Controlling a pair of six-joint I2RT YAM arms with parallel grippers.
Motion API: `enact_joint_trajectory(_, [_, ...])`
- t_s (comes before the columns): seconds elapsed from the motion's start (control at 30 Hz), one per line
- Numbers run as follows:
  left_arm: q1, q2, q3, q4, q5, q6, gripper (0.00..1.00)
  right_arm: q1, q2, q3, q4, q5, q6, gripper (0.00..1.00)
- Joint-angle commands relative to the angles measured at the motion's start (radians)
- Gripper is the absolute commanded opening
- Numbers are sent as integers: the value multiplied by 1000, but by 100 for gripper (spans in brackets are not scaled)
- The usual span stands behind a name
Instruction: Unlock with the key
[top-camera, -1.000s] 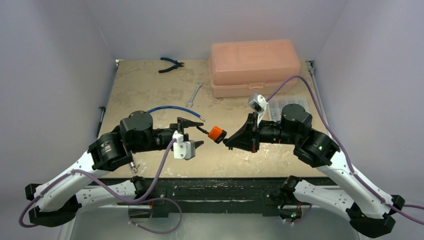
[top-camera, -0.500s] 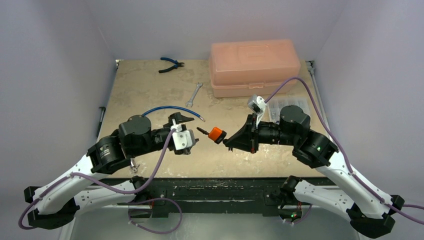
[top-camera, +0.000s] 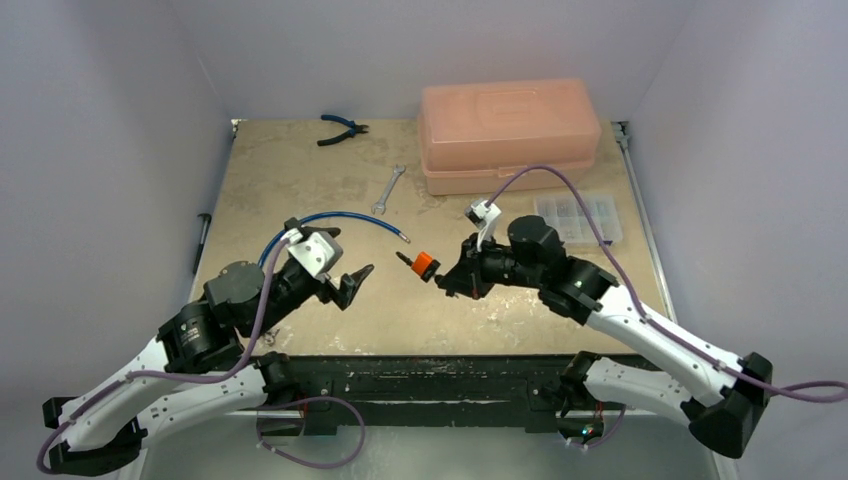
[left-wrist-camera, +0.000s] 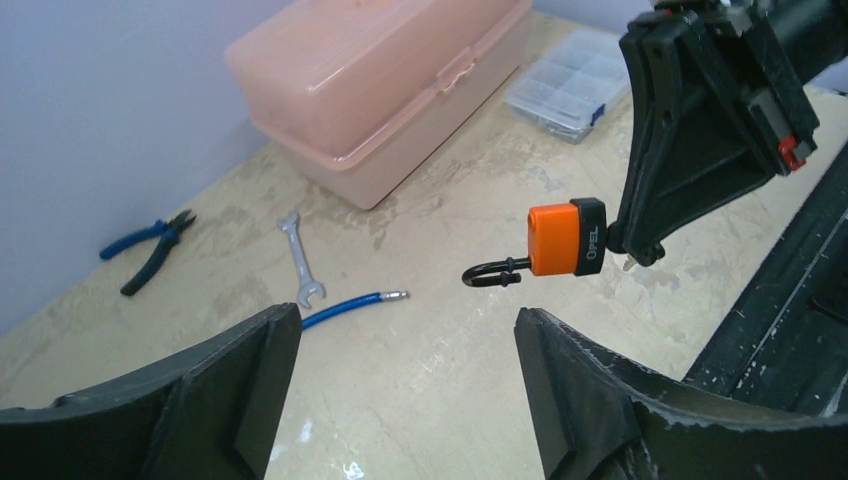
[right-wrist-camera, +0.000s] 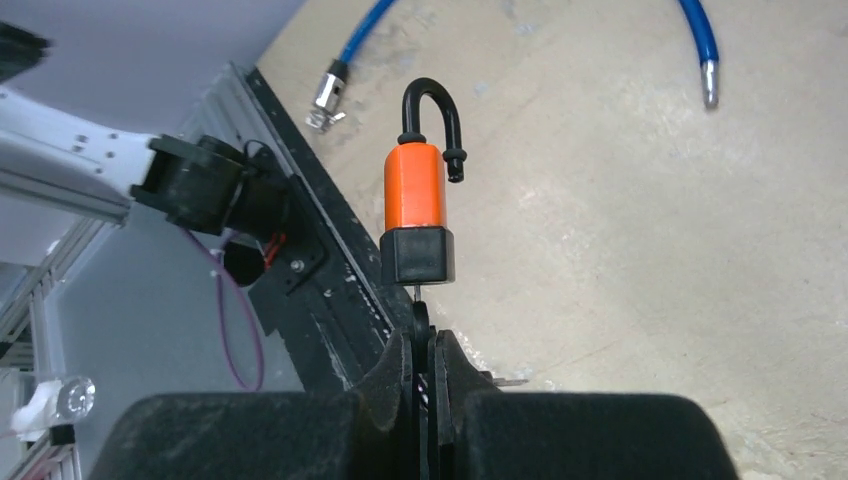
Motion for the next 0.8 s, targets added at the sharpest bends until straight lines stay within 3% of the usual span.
enact_joint_trajectory(0.0, [-2, -43, -64, 47, -144, -167, 88, -1, 59, -17, 175, 20, 24, 0])
enact_joint_trajectory(0.23, [-3, -166, -180, 106, -227, -242, 90, 3, 197, -55, 294, -6, 46, 0])
enact_joint_trajectory(0.53, [-2, -239, -328, 148, -193, -303, 89, 90, 401, -6, 413, 6, 69, 0])
enact_joint_trajectory(0.77, [-2, -254, -354, 162, -170, -297, 89, 123, 604, 64, 522, -26, 113, 0])
